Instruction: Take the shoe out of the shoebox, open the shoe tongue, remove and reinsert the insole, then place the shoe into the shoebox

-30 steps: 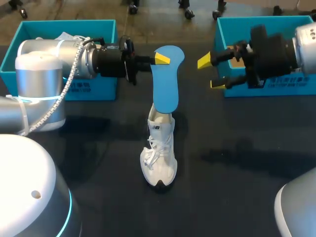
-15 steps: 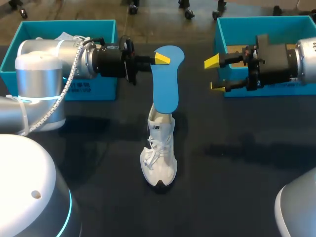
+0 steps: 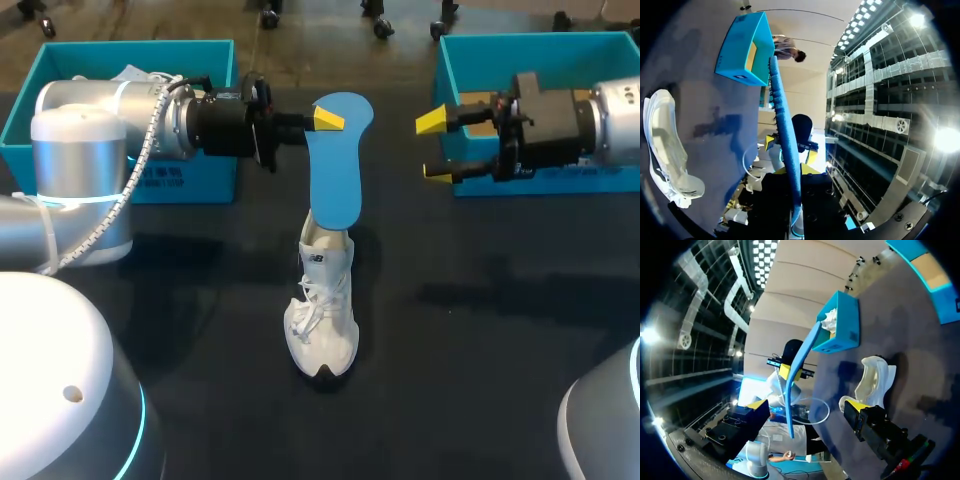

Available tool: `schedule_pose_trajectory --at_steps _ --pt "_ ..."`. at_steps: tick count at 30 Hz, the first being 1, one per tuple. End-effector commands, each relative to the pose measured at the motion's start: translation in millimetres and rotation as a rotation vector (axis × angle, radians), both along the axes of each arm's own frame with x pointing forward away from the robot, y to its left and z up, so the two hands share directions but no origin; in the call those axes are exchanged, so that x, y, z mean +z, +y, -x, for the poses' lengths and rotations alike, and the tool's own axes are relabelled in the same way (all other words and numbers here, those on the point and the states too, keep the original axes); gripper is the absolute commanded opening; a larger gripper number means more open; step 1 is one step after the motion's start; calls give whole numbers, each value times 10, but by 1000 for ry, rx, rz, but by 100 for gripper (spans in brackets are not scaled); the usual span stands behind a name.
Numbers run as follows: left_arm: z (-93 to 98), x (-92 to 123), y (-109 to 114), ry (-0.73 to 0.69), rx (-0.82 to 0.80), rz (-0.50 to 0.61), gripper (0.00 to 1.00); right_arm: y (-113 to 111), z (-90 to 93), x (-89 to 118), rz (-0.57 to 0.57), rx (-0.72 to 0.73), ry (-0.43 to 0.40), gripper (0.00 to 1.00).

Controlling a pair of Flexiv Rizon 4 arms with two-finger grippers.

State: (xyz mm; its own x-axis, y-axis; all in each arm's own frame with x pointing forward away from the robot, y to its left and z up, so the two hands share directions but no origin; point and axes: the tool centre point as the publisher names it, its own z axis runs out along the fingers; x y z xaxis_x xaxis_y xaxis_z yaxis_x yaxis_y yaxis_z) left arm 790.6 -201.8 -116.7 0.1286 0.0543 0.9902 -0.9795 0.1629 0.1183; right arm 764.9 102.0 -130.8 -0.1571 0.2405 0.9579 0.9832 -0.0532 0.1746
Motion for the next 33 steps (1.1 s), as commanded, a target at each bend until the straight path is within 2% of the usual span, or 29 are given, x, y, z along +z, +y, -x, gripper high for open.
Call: schedule_pose_trajectory --at_steps 1,2,5,7,10,14,18,25,29,30,33 --pt "2 2 2 0 0 -1 0 18 -12 6 3 0 2 100" --pt "2 2 2 0 0 -1 0 18 -12 6 3 0 2 100" --pt "-3 -18 39 -116 -48 -5 0 18 -12 6 3 0 2 100" --pt "-29 -41 73 -316 -104 -18 0 18 -12 6 3 0 2 100" --pt "-58 -61 101 -496 -141 0 0 18 -12 6 3 0 2 100" --pt "-136 -46 94 -693 -66 70 0 18 -12 6 3 0 2 100" --pt "-184 13 71 -1042 38 111 0 18 -12 6 3 0 2 100" --pt "-188 174 91 -1401 183 262 0 18 -12 6 3 0 2 100" --pt "-232 174 128 -1564 195 318 0 18 -12 6 3 0 2 100" --pt "-258 162 146 -1664 185 340 0 18 -12 6 3 0 2 100" --pt "-299 167 173 -1811 155 382 0 18 -12 6 3 0 2 100"
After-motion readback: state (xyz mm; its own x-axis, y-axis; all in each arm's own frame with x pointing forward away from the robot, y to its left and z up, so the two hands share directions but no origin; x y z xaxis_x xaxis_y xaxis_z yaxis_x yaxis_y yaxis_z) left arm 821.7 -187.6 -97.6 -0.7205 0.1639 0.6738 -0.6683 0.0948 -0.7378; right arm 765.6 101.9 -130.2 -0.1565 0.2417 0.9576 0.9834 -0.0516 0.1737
